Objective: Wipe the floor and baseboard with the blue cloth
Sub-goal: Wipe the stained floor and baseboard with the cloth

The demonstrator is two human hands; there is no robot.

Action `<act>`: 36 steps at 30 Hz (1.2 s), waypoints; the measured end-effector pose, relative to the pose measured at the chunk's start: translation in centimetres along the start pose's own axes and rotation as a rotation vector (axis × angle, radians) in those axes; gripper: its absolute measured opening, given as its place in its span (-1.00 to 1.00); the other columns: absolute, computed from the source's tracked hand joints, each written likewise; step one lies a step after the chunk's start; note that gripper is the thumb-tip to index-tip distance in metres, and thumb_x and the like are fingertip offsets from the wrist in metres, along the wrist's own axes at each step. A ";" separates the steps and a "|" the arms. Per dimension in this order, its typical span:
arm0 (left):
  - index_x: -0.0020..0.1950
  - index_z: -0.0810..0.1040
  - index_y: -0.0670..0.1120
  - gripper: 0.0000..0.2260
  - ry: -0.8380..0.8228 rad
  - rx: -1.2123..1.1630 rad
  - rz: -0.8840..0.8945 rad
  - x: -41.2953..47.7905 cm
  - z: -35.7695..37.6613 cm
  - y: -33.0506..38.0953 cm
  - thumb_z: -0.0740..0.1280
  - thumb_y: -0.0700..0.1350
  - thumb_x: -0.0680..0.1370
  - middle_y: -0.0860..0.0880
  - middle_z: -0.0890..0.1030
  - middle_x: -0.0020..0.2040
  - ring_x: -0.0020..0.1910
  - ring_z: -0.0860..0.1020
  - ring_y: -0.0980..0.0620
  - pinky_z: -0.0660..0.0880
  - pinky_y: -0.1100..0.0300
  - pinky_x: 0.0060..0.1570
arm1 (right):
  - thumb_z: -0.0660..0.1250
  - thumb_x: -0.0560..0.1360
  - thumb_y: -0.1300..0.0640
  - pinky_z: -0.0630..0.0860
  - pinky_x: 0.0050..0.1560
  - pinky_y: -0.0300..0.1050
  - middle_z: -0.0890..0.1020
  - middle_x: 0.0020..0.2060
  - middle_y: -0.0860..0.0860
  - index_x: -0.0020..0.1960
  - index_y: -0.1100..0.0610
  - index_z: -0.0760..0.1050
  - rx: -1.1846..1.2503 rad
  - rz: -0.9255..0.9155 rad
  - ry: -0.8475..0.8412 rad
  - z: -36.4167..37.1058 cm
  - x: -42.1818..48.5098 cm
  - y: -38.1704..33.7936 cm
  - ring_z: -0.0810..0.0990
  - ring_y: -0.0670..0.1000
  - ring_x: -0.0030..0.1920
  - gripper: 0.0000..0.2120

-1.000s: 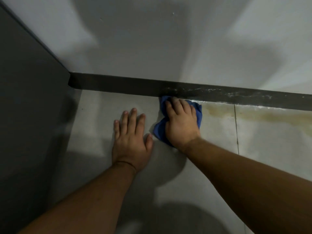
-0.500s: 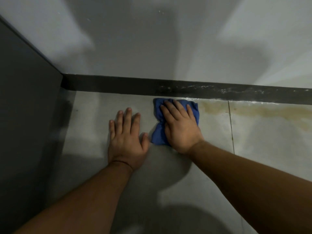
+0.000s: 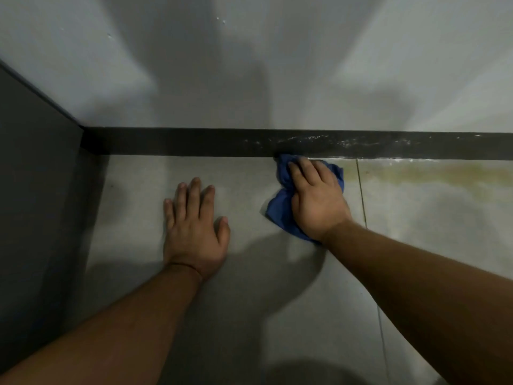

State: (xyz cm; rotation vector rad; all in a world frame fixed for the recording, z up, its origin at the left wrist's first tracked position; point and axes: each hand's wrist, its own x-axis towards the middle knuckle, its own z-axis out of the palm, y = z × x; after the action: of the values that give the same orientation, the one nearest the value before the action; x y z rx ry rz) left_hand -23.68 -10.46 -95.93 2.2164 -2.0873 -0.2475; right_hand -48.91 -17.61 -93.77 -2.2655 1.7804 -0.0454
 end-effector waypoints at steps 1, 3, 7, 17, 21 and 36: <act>0.63 0.25 -0.07 -0.35 -0.007 0.011 -0.004 0.0 0.0 0.1 0.07 0.15 0.57 -0.16 0.16 0.67 0.66 0.08 -0.23 0.02 -0.30 0.59 | 0.16 0.65 0.05 0.11 0.61 0.23 0.24 0.63 0.11 0.64 0.10 0.20 0.016 0.022 0.011 0.1 -0.8 0.4 0.16 0.21 0.61 -0.43; 0.62 0.26 -0.08 -0.36 -0.017 0.013 -0.014 0.0 -0.2 0.3 0.08 0.13 0.56 -0.15 0.17 0.67 0.66 0.09 -0.23 0.00 -0.31 0.59 | 0.16 0.65 0.02 0.06 0.62 0.27 0.24 0.63 0.11 0.64 0.09 0.20 0.018 0.037 0.006 0.4 -2.4 0.7 0.14 0.20 0.62 -0.43; 0.59 0.31 -0.06 -0.40 -0.025 -0.002 0.035 0.5 -0.9 1.6 0.09 0.08 0.55 -0.13 0.22 0.65 0.64 0.14 -0.18 0.02 -0.30 0.59 | 0.08 0.64 -0.09 -0.05 0.63 0.32 0.15 0.66 0.00 0.66 -0.02 0.09 -0.014 -0.035 -0.086 1.0 -3.8 -0.7 0.00 0.16 0.66 -0.39; 0.50 0.42 -0.06 -0.44 -0.019 -0.125 0.094 1.8 -0.3 7.8 0.06 0.06 0.52 -0.12 0.31 0.59 0.60 0.23 -0.16 0.10 -0.26 0.56 | 0.08 0.66 -0.01 0.01 0.65 0.18 0.19 0.65 0.04 0.66 0.04 0.14 0.037 0.057 0.016 0.9 -0.6 1.8 0.08 0.12 0.66 -0.42; 0.54 0.39 -0.04 -0.43 -0.011 -0.086 0.114 1.6 0.2 7.5 0.05 0.05 0.54 -0.11 0.30 0.61 0.62 0.21 -0.16 0.09 -0.24 0.59 | 0.10 0.65 -0.04 0.06 0.63 0.25 0.23 0.64 0.09 0.65 0.06 0.18 0.024 0.116 0.032 1.0 -3.3 3.2 0.11 0.18 0.65 -0.41; 0.55 0.38 -0.06 -0.45 -0.021 -0.062 0.111 1.7 0.3 7.6 0.14 0.02 0.54 -0.13 0.30 0.62 0.62 0.21 -0.18 0.08 -0.25 0.59 | -0.07 0.69 -0.25 0.00 0.65 0.20 0.17 0.66 0.03 0.67 -0.01 0.08 -0.011 0.127 0.003 0.4 -1.8 5.3 0.06 0.10 0.66 -0.38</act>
State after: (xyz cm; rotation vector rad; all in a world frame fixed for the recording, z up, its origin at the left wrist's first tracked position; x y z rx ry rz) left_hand -31.11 -12.66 -94.99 2.0642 -2.1737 -0.3234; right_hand -54.33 -17.00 -95.08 -2.1553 1.9258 -0.0154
